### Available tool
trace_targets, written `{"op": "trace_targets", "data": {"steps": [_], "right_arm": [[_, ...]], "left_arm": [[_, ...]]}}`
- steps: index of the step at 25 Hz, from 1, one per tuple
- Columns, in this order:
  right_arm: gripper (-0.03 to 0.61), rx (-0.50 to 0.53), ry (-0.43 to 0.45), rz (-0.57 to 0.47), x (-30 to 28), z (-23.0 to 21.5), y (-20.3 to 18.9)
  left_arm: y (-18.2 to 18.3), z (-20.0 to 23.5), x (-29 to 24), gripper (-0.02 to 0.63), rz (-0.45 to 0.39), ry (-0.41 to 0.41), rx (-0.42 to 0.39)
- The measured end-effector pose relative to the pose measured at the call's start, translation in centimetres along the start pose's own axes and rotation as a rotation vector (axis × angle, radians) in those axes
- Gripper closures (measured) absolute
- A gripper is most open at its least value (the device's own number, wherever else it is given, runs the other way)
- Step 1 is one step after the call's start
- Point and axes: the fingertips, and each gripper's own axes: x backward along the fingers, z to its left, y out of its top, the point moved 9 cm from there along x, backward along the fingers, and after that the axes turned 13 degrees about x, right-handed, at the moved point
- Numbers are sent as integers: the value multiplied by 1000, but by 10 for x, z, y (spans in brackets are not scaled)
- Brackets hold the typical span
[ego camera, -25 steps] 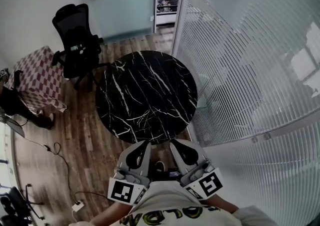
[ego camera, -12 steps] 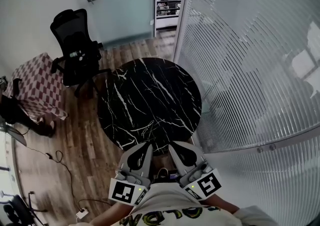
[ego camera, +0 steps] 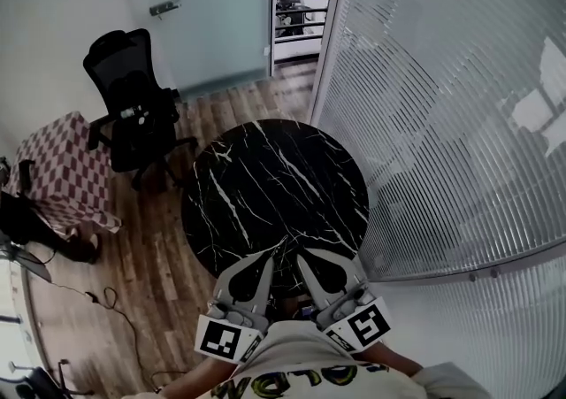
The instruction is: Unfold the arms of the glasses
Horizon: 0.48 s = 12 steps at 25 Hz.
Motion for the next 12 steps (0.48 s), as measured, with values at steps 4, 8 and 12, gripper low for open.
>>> {"op": "trace_targets", "data": {"steps": [4,8,12], "right_arm": [[577,10,-30,8,-20,4,2],[577,13,-59,27,-32,8,-2],[575,11,-65,45,-42,11,-8]], "left_arm": [[8,21,-2,611,6,-24,3],[9,38,-1,611,12,-37,11],[8,52,-3,611,20,-39,19]]}}
